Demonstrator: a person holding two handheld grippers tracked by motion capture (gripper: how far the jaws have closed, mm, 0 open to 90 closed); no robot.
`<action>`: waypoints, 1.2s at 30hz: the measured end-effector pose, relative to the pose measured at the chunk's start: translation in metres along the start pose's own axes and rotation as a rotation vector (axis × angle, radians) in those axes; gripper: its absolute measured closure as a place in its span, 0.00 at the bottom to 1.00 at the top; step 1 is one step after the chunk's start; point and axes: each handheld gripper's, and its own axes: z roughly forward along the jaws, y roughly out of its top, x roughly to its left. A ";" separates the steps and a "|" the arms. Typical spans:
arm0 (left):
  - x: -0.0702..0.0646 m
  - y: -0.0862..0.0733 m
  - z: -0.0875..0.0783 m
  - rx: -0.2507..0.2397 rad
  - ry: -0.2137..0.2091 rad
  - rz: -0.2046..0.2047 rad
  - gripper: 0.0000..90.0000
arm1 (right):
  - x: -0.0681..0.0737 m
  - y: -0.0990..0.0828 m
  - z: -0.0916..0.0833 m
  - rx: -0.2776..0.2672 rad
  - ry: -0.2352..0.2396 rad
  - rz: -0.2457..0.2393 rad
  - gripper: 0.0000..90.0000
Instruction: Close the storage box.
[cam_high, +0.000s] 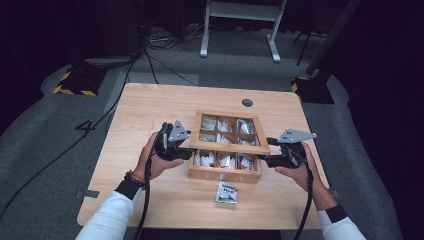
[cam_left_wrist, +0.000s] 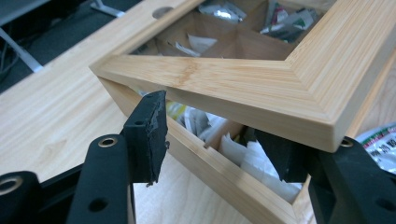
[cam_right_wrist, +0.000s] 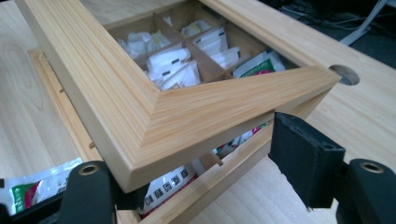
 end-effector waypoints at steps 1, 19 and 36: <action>0.000 -0.001 0.000 0.005 -0.006 0.002 0.49 | 0.000 -0.001 0.001 0.004 0.004 0.001 0.37; -0.006 -0.016 0.013 0.072 -0.071 -0.003 0.43 | 0.006 -0.018 0.012 0.066 0.078 -0.007 0.27; -0.009 -0.030 0.022 0.104 -0.098 -0.012 0.43 | 0.013 -0.031 0.013 0.060 0.113 0.009 0.28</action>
